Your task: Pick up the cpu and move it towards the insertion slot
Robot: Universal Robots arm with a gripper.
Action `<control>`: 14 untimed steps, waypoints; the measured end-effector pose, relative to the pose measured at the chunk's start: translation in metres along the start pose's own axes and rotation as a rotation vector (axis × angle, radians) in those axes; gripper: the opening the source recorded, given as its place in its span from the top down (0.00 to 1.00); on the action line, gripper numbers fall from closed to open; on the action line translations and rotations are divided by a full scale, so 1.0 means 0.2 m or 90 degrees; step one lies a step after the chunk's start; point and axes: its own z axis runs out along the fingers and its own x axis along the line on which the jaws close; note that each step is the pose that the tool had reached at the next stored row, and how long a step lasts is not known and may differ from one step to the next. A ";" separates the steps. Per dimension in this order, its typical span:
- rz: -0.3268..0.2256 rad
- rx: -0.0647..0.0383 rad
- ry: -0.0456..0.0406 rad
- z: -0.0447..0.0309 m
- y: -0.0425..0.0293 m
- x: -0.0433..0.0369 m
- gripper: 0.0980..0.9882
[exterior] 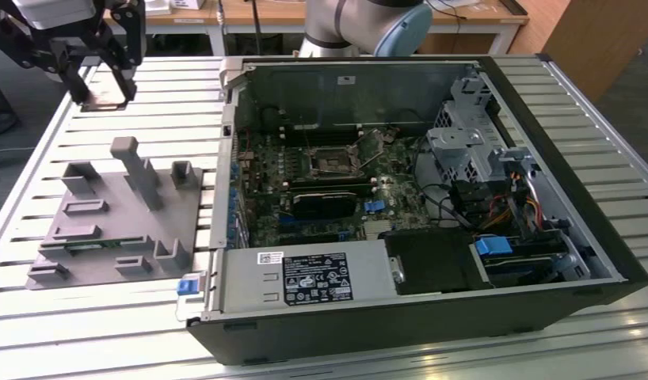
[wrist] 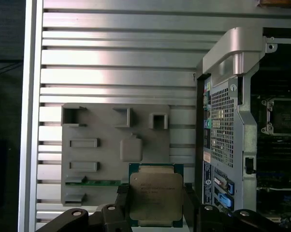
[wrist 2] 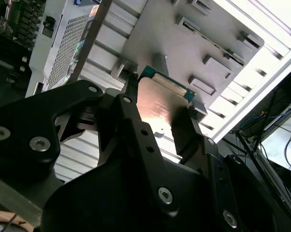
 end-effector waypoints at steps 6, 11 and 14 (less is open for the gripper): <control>0.000 0.000 0.0000 0.000 0.000 -0.022 0.52; 0.000 0.000 -0.0001 0.001 0.000 -0.041 0.52; 0.000 0.000 0.0000 0.001 0.000 -0.054 0.52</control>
